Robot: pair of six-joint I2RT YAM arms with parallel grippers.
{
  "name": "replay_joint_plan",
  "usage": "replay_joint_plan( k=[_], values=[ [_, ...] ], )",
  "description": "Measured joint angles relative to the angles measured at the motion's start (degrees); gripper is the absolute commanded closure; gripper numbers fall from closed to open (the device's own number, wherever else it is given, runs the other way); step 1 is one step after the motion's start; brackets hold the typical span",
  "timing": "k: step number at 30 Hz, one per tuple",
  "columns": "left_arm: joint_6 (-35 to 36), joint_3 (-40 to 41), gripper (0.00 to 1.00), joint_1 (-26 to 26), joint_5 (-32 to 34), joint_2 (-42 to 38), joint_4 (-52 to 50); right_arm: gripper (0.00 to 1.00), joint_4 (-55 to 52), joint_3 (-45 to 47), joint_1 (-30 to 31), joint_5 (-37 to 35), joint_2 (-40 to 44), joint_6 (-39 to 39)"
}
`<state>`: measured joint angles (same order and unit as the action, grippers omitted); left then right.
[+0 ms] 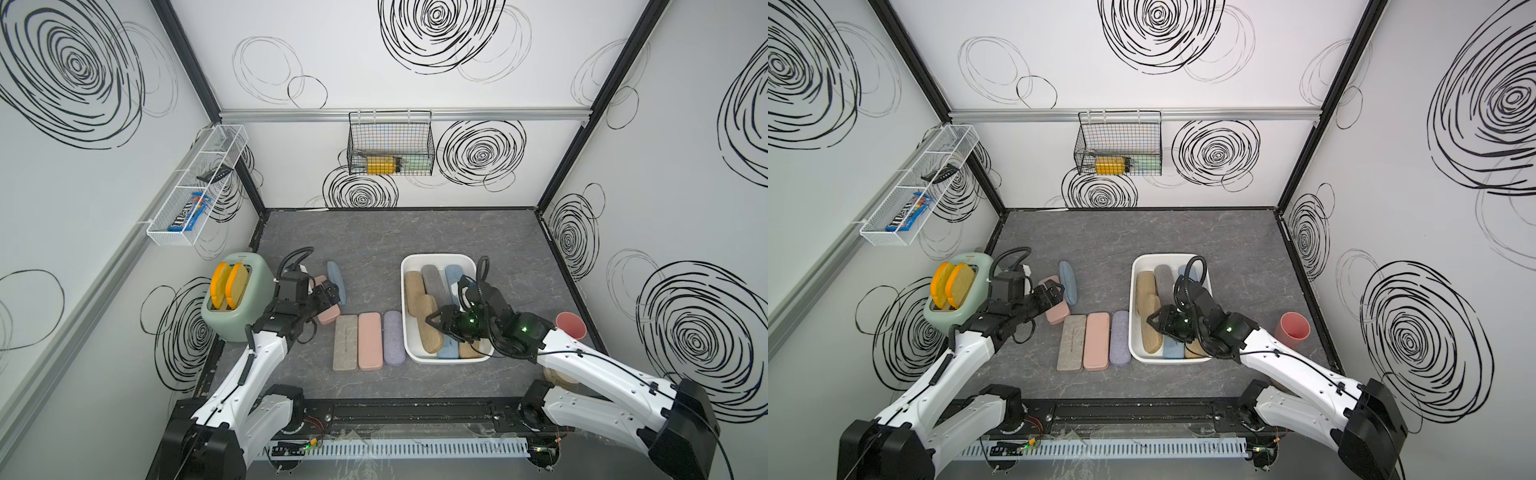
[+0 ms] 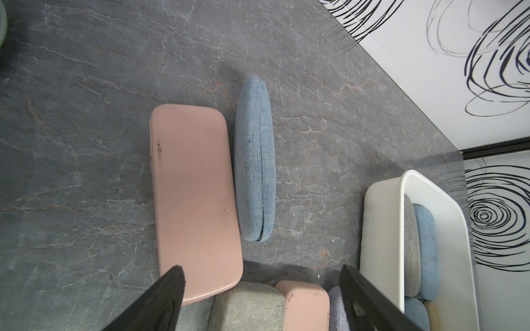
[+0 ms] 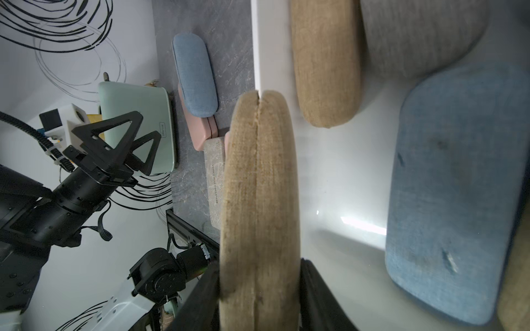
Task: Put the glasses cases into the storage boxes
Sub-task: Place the glasses case in the storage box.
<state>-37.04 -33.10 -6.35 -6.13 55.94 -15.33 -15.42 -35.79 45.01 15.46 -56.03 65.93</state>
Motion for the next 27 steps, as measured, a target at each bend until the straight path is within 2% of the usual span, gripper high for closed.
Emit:
replay_joint_plan(
  k=[4, 14, 27],
  values=[
    [0.0, 0.0, 0.11, -0.5, 0.2, 0.0, 0.0, 0.58, 2.4, 4.1, -0.6, 2.6, 1.0, 3.8],
    [0.2, 0.0, 0.12, -1.0, 0.5, 0.2, -0.2, 0.60, 7.3, 7.6, -1.1, 6.5, -0.3, 10.0],
    [0.2, 0.0, 0.12, -1.2, 0.8, 0.4, -1.1, 0.59, 11.0, 9.0, -3.7, 9.1, -5.4, 12.5]
  ],
)
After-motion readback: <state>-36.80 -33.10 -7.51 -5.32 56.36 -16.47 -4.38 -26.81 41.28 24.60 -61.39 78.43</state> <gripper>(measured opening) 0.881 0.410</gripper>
